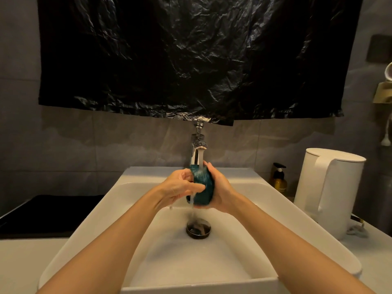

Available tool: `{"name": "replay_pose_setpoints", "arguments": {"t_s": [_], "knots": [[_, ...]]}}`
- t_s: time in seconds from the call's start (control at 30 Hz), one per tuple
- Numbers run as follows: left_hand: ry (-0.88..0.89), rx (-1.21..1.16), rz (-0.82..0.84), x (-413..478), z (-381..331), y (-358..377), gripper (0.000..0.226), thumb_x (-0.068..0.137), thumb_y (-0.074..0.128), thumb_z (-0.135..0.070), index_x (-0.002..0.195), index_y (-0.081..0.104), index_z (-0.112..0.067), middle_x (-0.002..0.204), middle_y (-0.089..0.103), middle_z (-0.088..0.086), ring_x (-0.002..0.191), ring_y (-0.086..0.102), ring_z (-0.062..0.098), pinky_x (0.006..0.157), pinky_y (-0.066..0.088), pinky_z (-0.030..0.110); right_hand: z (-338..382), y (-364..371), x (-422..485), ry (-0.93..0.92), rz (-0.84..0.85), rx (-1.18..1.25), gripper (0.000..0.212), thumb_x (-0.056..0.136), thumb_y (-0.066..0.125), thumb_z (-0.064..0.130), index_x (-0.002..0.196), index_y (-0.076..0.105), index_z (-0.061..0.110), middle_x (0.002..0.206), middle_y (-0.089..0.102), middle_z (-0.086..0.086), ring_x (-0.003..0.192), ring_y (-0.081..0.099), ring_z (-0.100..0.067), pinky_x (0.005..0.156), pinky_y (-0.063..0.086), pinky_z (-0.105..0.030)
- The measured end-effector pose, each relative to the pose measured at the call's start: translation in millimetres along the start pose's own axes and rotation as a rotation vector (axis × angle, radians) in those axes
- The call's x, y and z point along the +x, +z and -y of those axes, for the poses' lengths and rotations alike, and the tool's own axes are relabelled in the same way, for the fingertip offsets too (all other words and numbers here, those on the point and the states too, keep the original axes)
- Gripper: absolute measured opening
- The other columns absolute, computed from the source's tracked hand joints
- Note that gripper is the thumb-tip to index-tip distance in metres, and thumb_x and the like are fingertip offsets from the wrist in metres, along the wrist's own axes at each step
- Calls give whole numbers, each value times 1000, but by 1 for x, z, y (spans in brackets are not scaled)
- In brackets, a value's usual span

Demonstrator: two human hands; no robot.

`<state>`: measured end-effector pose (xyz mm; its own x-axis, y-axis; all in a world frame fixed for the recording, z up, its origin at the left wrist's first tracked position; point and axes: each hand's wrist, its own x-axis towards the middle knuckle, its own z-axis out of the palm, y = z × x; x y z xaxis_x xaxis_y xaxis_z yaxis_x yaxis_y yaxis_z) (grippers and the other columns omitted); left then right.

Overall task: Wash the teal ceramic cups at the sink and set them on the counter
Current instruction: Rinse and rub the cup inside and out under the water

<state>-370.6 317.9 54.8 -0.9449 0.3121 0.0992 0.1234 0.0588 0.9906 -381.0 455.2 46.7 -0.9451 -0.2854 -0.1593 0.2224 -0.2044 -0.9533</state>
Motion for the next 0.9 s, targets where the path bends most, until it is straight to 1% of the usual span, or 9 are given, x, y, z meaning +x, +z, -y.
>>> {"name": "replay_pose_setpoints", "arguments": {"t_s": [0.1, 0.17, 0.27, 0.33, 0.4, 0.57, 0.63, 0.77, 0.9], "knots": [[-13, 103, 83, -1, 1, 6, 45, 77, 68, 8, 116, 56, -12, 111, 67, 9, 105, 64, 24, 89, 54, 35, 1, -3, -1, 128, -47, -35, 65, 82, 40, 74, 111, 63, 21, 116, 62, -12, 109, 56, -31, 98, 44, -50], [-46, 101, 63, 1, 2, 10, 41, 78, 71, 1, 115, 56, -10, 112, 67, 12, 106, 64, 27, 94, 52, 39, -1, -4, -1, 121, -94, -64, 63, 85, 39, 71, 110, 62, 18, 113, 62, -12, 103, 57, -28, 96, 46, -47], [-52, -53, -81, 4, 2, 19, 26, 86, 67, -21, 107, 60, -8, 107, 68, 12, 103, 65, 26, 86, 55, 36, -3, 0, -2, 43, -133, -66, 48, 89, 40, 63, 94, 61, 20, 96, 63, -9, 89, 58, -22, 86, 50, -43], [-57, -147, -241, 8, 2, 23, 26, 86, 66, -30, 101, 62, -8, 100, 68, 9, 95, 65, 23, 71, 57, 29, -6, 5, 1, 0, -160, -86, 45, 89, 40, 64, 96, 58, 23, 97, 62, -7, 89, 58, -21, 78, 51, -41], [-61, -214, -301, 10, 2, 23, 31, 86, 65, -31, 102, 63, -4, 99, 68, 11, 90, 64, 21, 64, 55, 25, -8, 9, 2, -1, -176, -82, 48, 88, 41, 65, 102, 57, 22, 100, 63, -9, 93, 58, -22, 79, 53, -41], [-99, -214, -106, 6, -4, 18, 29, 92, 59, -16, 117, 58, -2, 113, 65, 15, 104, 62, 26, 81, 54, 30, -3, 3, -2, 48, -152, 17, 49, 90, 36, 61, 92, 58, 16, 89, 61, -10, 83, 54, -20, 78, 49, -36], [-120, -241, -59, 4, -6, 14, 28, 91, 59, -12, 118, 58, -5, 114, 66, 15, 107, 62, 25, 87, 53, 30, -3, 0, -1, 9, -153, -10, 47, 91, 36, 60, 93, 59, 18, 88, 61, -9, 81, 56, -20, 82, 51, -39], [-109, -168, 41, 2, -8, 5, 34, 92, 58, -20, 123, 55, -8, 117, 66, 13, 109, 64, 23, 94, 51, 31, -5, 3, -1, -126, -195, -120, 39, 94, 34, 58, 108, 57, 30, 100, 64, -5, 90, 61, -20, 74, 54, -38], [-93, -3, 62, -1, -8, 9, 36, 96, 51, -29, 124, 53, -7, 118, 65, 11, 109, 63, 22, 95, 51, 31, -6, 1, -1, -246, -202, -199, 39, 98, 30, 49, 133, 43, 40, 125, 56, -6, 105, 58, -23, 75, 56, -37]]}}
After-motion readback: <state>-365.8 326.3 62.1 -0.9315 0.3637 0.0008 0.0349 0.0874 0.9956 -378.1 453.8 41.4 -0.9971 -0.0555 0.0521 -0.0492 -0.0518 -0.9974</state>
